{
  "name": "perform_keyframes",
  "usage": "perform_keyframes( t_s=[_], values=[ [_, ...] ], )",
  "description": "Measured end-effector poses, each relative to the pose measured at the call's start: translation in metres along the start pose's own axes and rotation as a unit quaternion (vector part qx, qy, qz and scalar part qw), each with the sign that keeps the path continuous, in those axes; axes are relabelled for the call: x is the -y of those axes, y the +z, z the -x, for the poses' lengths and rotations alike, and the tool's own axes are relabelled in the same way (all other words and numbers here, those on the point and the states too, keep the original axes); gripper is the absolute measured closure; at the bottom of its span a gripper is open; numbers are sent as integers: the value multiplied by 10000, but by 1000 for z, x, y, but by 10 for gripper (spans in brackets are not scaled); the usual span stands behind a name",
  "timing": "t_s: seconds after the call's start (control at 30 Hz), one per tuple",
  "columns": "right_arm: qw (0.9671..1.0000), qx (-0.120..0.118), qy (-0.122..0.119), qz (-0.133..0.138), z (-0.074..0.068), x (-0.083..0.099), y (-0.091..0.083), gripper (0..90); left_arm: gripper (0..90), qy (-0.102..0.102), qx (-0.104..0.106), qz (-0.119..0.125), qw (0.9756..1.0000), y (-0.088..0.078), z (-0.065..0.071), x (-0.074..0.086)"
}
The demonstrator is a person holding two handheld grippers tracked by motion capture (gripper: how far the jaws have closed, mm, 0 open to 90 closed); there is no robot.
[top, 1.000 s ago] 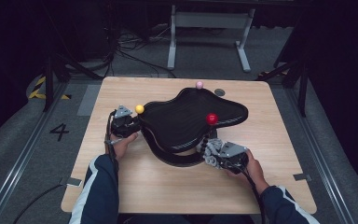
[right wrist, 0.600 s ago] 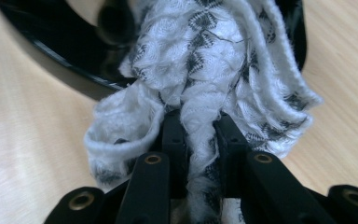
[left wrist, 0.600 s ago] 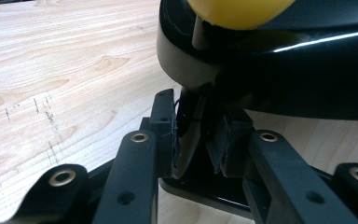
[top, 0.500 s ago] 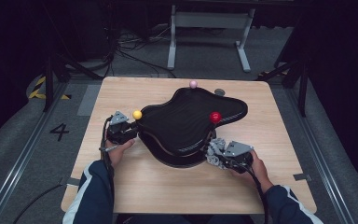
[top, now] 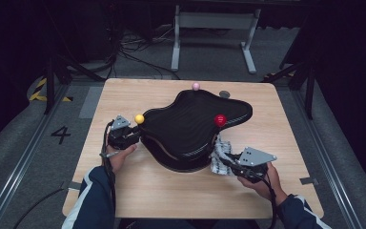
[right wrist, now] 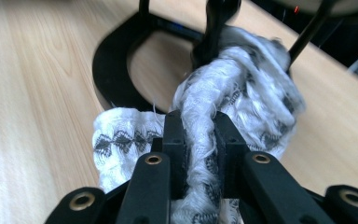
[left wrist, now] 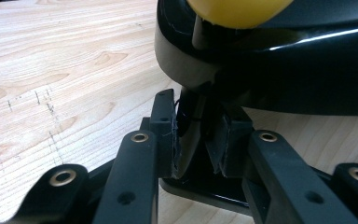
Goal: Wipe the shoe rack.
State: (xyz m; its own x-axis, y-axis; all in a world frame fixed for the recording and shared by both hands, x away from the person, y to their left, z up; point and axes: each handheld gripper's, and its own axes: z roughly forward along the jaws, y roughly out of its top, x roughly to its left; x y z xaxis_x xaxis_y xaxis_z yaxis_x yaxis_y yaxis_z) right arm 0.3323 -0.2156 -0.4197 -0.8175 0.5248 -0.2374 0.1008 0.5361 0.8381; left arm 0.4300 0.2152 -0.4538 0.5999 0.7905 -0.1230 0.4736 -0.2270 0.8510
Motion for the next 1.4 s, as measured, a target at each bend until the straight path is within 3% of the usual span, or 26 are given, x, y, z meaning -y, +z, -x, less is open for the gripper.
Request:
perform_keyframes(
  t_s=[0.47, 0.7, 0.83, 1.13, 1.27, 1.4],
  values=[
    [9965, 211, -24, 805, -6, -32, -27, 781, 727, -28, 12, 15, 10000, -1, 1, 2],
    [9986, 188, -206, 450, -13, -25, -7, 781, 724, -31, 84, 63, 9999, -2, -1, 3],
    [9992, 135, -170, 334, -12, -18, 0, 783, 722, -44, 106, 74, 9999, -2, -1, 4],
    [9997, 49, -114, -213, -15, 4, 26, 787, 719, -68, 229, 110, 9997, -4, 1, 7],
    [9997, 104, -56, -236, -13, 4, 28, 788, 719, -37, 260, 63, 9996, -6, 2, 8],
    [9997, 221, 2, -32, -7, -1, 22, 788, 719, 22, 306, 97, 9995, -7, 3, 9]
  ],
)
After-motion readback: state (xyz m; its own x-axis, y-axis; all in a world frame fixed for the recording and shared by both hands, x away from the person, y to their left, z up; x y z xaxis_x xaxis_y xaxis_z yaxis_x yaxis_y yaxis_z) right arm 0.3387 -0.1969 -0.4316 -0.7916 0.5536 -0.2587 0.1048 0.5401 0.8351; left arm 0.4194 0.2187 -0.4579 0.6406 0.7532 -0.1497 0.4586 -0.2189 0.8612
